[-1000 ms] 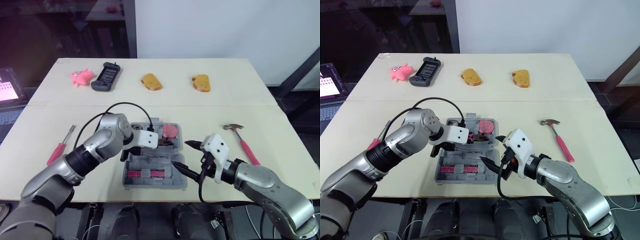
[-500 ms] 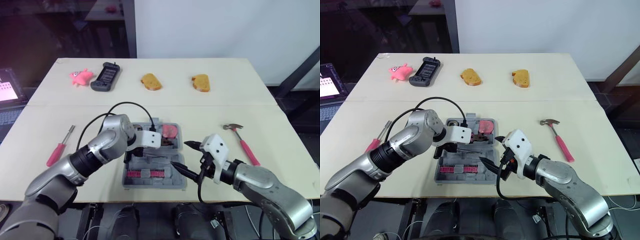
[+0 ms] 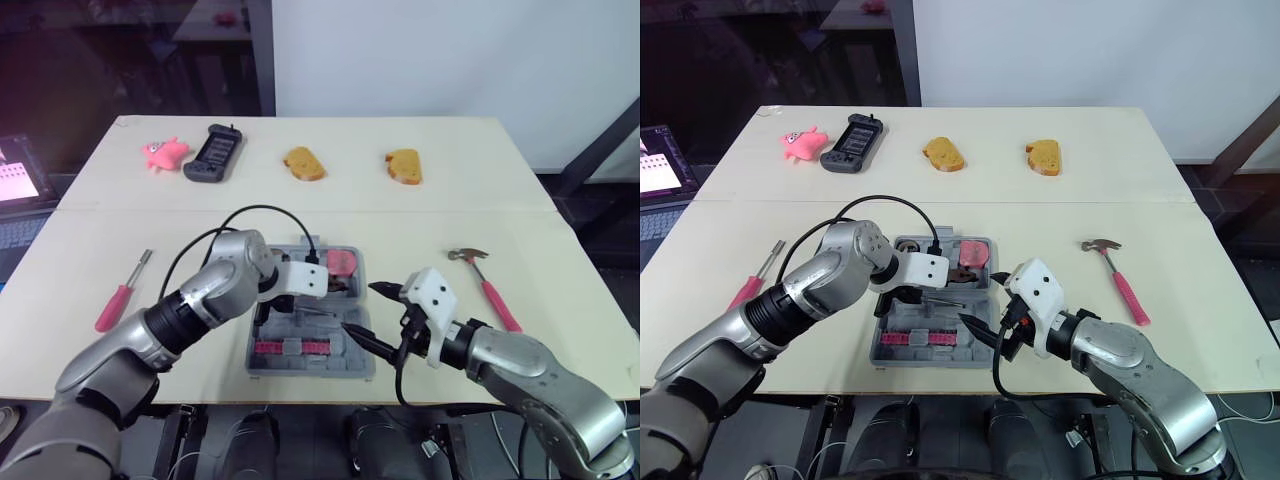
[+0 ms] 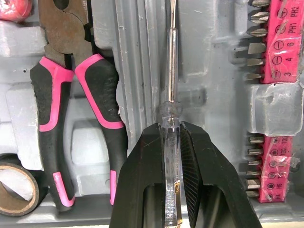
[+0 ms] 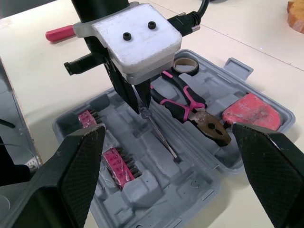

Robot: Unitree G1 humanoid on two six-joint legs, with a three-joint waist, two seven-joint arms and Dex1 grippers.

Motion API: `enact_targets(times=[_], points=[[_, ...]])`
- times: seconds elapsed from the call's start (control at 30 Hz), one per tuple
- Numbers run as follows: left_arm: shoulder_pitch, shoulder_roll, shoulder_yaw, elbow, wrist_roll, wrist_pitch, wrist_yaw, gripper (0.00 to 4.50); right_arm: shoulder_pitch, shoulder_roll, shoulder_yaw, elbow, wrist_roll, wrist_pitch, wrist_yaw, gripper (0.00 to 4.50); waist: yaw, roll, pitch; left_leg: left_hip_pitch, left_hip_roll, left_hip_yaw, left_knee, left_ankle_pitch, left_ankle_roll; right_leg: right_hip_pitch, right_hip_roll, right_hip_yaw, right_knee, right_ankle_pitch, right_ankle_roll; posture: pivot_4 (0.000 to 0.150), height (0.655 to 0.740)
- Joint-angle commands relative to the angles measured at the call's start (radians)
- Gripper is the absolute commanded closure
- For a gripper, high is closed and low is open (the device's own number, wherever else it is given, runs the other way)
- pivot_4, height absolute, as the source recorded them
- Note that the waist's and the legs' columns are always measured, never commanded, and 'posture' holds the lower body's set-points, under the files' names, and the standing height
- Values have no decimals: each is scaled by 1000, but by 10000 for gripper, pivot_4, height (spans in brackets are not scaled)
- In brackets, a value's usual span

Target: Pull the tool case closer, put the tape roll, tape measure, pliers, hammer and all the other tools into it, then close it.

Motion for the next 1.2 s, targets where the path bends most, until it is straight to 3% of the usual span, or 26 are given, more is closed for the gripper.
enact_targets(times=[0.03,0.2,0.3,0.63,1.1,1.2], points=[[-3,-4,8,0,-8,-9,9,44156,-1,4,3,-31,-1,-10,0,0,0,0,0,0,0,0,0,0,0,0,0,0,0,0,0,1500,7400],[-3,-4,6,1,-14,-9,11,44156,-1,5,3,-30,-3,-12,-1,0,0,0,0,0,0,0,0,0,0,0,0,0,0,0,0,1500,7400],[-3,1,3,1,-12,-16,11,31753,2,4,1,-31,-3,-12,0,0,1,0,0,0,0,0,0,0,0,0,0,0,0,0,0,1500,7400],[-29,25,50,-1,-38,-34,9,31753,1,3,-1,-28,-3,-14,4,0,-2,0,0,0,0,0,0,0,0,0,0,0,0,0,0,1500,7400],[57,95,234,15,-291,-202,-57,31753,-5,-2,-5,-23,-4,-16,13,0,-2,0,0,0,0,0,0,0,0,-1,0,0,0,0,0,1500,7400],[67,87,231,23,-302,-215,-47,39940,-10,-3,-6,-21,-4,-15,17,0,-3,0,0,0,0,0,0,0,0,-1,0,0,0,0,0,1500,7400]])
